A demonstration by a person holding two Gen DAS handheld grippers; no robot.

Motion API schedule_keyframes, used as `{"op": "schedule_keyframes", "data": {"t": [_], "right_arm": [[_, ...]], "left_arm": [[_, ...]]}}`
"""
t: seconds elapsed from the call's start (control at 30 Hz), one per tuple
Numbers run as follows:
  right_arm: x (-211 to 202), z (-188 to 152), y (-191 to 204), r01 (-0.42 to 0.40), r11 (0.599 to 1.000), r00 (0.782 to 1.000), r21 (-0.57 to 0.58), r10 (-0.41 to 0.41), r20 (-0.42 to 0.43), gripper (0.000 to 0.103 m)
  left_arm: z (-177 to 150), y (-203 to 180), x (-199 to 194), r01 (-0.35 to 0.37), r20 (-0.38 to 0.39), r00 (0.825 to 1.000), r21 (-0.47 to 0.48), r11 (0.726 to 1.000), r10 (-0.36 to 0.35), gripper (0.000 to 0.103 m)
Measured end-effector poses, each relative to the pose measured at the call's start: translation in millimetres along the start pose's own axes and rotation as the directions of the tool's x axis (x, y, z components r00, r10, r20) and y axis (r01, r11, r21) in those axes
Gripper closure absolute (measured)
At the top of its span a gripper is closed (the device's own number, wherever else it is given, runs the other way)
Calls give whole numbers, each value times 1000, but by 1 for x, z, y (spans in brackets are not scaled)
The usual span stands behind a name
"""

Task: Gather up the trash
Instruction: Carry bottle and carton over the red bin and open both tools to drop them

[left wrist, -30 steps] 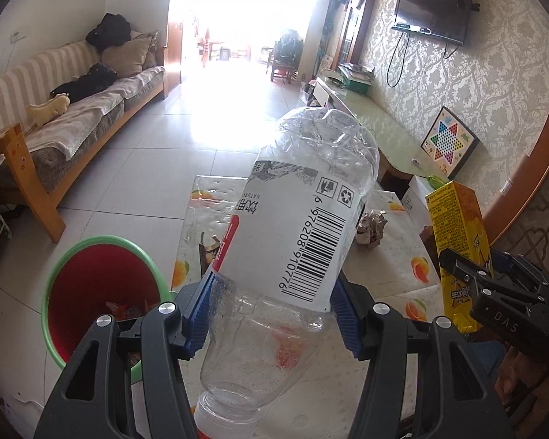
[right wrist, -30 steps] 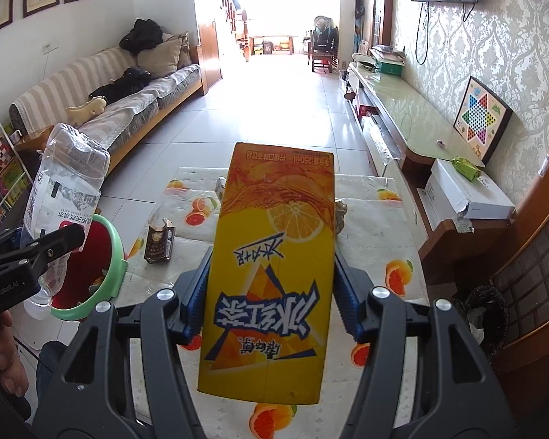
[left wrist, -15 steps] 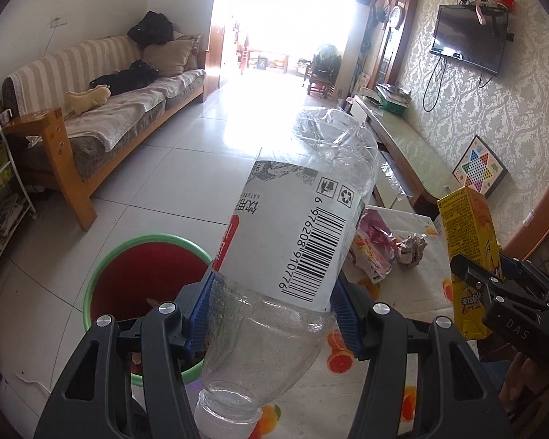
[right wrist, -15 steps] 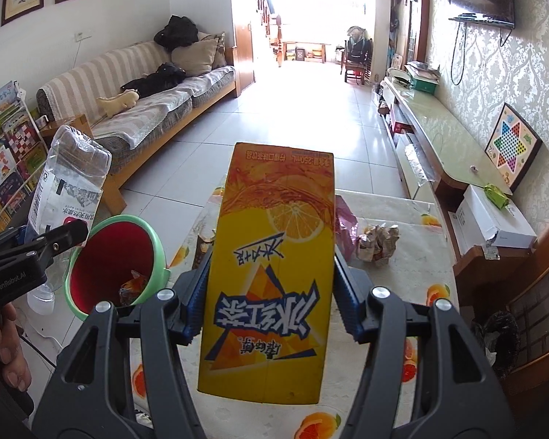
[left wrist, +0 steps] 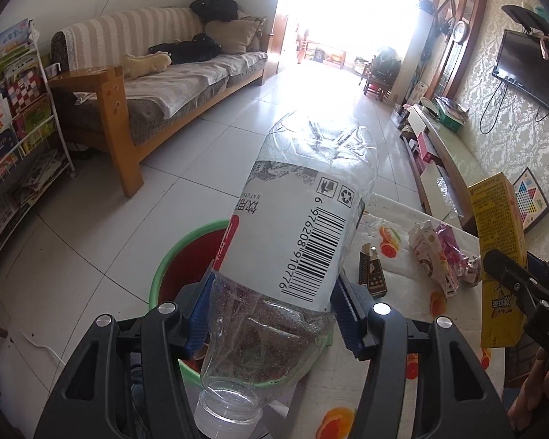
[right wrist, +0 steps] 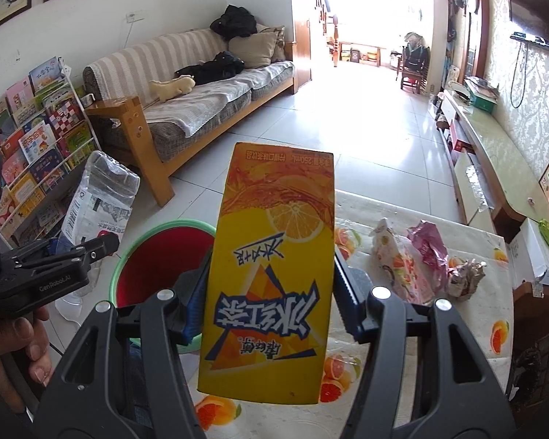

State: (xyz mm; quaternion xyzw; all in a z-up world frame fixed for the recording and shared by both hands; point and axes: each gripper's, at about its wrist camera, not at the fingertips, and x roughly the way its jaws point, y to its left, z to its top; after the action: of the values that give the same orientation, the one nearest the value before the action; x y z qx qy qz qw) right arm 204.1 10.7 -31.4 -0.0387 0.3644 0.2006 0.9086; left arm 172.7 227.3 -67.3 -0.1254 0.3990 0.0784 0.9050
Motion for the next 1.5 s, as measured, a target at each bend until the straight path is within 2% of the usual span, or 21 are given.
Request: {"op": "schedule_keyframes", "data": {"t": [0.27, 0.33, 0.43, 0.67, 0.8, 1.0, 1.07, 1.1, 1.13, 1.17, 1.33, 1.5], "right_arm": [[31, 5, 35, -42, 998, 999, -53, 40, -36, 46], [37, 5, 42, -53, 997, 998, -60, 50, -44, 46], [47, 6, 50, -66, 995, 997, -71, 62, -54, 46], [61, 8, 73, -102, 990, 993, -100, 95, -68, 46], [69, 8, 86, -126, 986, 990, -113, 118, -81, 46], [81, 6, 103, -154, 979, 985, -131, 142, -98, 44], [85, 6, 106, -155, 978, 983, -142, 140, -115, 35], [84, 6, 108, -149, 978, 985, -145, 134, -111, 19], [82, 6, 108, -142, 979, 987, -146, 128, -98, 8], [80, 6, 108, -138, 979, 988, -148, 126, -88, 5], [77, 6, 104, -123, 982, 990, -140, 111, -89, 5], [66, 6, 90, -107, 987, 992, -121, 98, -75, 5]], "left_arm": [[-2, 20, 25, -15, -34, 999, -25, 1000, 14, 45], [-2, 24, 26, -20, -22, 1000, -28, 999, 20, 25], [-2, 34, 25, -23, -12, 1000, -60, 998, 22, 19], [0, 55, 20, -60, 16, 998, -116, 991, 62, 18], [0, 64, 13, -73, 38, 996, -142, 987, 79, 12], [1, 76, 7, -98, 50, 993, -165, 981, 108, 11], [-1, 79, 6, -111, 49, 991, -169, 979, 121, 10], [-1, 82, 5, -114, 48, 991, -175, 978, 125, 10], [-2, 84, 5, -118, 48, 991, -179, 977, 129, 10], [-2, 85, 4, -124, 47, 990, -182, 975, 134, 10], [-1, 84, 4, -126, 43, 990, -194, 973, 136, 10], [4, 68, -1, -109, 58, 991, -166, 980, 120, 10]]}}
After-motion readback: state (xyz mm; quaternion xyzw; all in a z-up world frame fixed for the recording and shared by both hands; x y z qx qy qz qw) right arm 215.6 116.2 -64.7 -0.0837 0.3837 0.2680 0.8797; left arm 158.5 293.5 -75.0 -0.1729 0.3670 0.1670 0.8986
